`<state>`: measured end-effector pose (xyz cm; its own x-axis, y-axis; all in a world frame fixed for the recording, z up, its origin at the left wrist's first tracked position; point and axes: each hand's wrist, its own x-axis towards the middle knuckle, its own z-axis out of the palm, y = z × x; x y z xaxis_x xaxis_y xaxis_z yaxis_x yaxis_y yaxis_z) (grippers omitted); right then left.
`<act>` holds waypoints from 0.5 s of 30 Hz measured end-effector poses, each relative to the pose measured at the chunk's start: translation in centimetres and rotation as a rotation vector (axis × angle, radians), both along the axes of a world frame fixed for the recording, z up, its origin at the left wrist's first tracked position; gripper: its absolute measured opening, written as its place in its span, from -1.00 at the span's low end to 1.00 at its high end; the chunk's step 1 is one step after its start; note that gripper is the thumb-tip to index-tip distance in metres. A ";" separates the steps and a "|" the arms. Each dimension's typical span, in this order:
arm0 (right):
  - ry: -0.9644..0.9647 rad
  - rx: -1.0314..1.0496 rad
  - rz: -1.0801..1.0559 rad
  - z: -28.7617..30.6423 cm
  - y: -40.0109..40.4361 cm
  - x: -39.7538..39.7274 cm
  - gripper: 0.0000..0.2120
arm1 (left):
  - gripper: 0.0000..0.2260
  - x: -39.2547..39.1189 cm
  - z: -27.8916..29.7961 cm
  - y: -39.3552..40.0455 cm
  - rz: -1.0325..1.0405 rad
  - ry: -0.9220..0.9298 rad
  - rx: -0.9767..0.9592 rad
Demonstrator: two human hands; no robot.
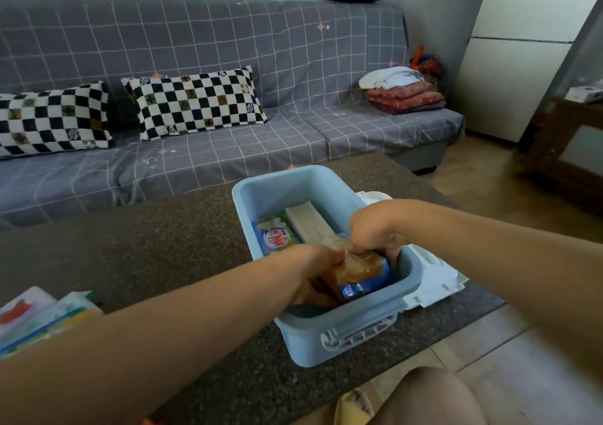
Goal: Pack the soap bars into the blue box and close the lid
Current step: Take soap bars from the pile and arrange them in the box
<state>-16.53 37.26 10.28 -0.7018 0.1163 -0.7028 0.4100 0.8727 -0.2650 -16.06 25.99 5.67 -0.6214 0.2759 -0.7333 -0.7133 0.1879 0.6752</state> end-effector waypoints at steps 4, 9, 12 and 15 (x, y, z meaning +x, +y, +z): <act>0.068 0.110 0.109 -1.2 -0.3 -0.1 -0.62 | -0.60 0.5 -0.7 0.3 0.003 0.027 0.015; 0.027 0.144 0.294 -0.8 0.3 0.0 -0.70 | -0.81 1.9 0.6 0.5 -0.120 0.110 -0.089; 0.096 0.261 0.559 -0.4 1.1 0.1 -0.66 | -0.68 1.5 0.5 0.5 -0.141 0.148 -0.159; 0.256 0.388 0.799 -0.9 1.3 0.2 -0.66 | -0.60 0.6 -0.1 0.7 -0.141 0.144 -0.228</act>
